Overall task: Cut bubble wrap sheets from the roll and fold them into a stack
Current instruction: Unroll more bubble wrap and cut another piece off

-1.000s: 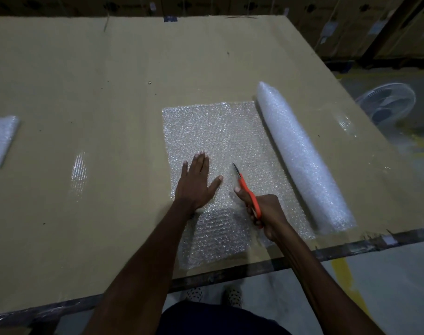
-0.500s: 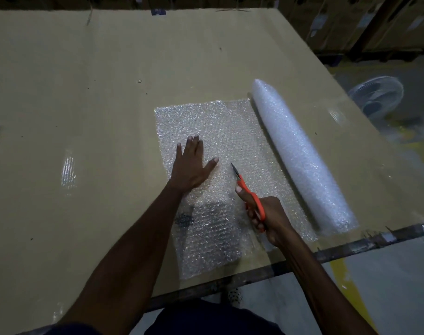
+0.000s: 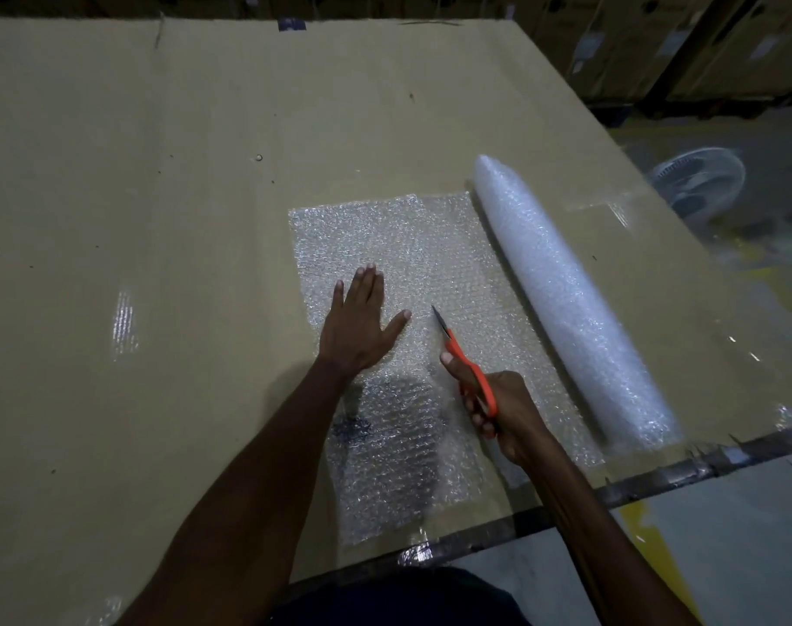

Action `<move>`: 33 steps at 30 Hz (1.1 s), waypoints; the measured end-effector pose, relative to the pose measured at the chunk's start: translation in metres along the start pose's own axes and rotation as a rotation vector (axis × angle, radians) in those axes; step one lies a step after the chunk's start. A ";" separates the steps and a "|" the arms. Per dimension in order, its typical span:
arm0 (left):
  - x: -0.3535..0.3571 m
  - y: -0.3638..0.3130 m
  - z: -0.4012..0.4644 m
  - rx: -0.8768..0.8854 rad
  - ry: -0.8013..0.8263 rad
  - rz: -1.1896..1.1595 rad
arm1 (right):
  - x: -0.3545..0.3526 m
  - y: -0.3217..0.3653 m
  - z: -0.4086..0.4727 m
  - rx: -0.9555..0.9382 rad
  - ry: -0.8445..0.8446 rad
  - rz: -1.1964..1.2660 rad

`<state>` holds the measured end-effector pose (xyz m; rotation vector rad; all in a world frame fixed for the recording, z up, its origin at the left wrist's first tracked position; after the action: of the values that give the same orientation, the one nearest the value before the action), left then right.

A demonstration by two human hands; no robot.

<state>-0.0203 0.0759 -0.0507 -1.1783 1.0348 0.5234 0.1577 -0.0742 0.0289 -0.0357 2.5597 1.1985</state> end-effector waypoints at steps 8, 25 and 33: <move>-0.001 0.000 0.000 0.003 -0.009 0.005 | 0.002 0.000 0.006 -0.010 -0.002 0.010; -0.002 -0.003 -0.003 -0.036 -0.001 0.006 | -0.005 0.009 0.027 -0.112 0.071 0.008; -0.005 -0.004 -0.003 -0.034 0.037 -0.015 | -0.003 0.013 0.028 -0.073 0.072 0.024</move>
<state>-0.0209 0.0725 -0.0443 -1.2292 1.0509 0.5110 0.1666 -0.0449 0.0224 -0.0658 2.5835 1.3230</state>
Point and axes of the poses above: each hand's wrist, its own z-axis towards the middle knuckle, its own x-axis out of the palm, y = z × x, the point moved 3 cm from there along z, towards the middle knuckle, and after that the axes turned 12 degrees about -z, right-handed, at the moved point
